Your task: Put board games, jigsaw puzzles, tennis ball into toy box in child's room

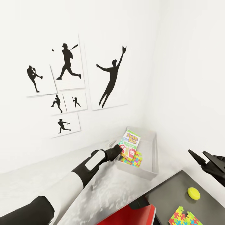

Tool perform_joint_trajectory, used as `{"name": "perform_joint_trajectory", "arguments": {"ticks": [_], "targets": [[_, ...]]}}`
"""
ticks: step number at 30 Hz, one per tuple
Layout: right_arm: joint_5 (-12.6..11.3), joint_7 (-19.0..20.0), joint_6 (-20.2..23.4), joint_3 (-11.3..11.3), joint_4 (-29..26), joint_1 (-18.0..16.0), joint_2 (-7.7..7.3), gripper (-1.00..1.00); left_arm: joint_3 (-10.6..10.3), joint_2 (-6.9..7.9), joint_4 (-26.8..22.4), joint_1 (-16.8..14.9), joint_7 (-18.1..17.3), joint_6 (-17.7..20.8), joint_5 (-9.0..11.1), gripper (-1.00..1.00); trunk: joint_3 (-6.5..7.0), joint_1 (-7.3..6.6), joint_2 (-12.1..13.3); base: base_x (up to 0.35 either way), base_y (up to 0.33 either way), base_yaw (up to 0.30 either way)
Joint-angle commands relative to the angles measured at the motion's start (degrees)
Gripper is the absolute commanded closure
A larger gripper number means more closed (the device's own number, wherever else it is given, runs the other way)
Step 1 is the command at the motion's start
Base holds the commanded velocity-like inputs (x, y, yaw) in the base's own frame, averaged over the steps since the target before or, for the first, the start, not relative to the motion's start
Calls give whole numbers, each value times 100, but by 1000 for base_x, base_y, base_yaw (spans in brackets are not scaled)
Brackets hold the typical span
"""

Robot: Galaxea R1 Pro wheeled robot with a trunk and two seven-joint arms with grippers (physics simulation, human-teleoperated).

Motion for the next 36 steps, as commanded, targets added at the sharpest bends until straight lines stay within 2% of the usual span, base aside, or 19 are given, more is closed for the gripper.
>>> {"name": "perform_joint_trajectory", "arguments": {"ticks": [1,5,15,26,30,36], "targets": [[-21,56,32,-1,0,-4,-1,-100,-47,0,-22,-6,44,-1,35,100,-21,4,-14,0,0,0],[-19,133,30,-1,0,-4,-1,-100,-245,0,-54,-6,32,-9,35,100,-54,4,-14,0,0,0],[-17,168,29,-1,0,-4,-6,-100,-505,0,-428,-6,29,-11,44,100,-147,4,-14,0,0,0],[-17,170,29,-1,0,-4,-9,-100,-561,0,-526,-6,32,-25,50,100,-251,4,-14,0,0,0],[-17,170,29,-1,0,-4,-9,-100,-568,0,-727,-6,52,-263,56,100,-289,4,-14,0,0,0],[-17,175,29,-1,0,-4,-9,-100,-574,0,-929,-11,72,-383,58,100,-345,4,-14,0,0,0]]}}
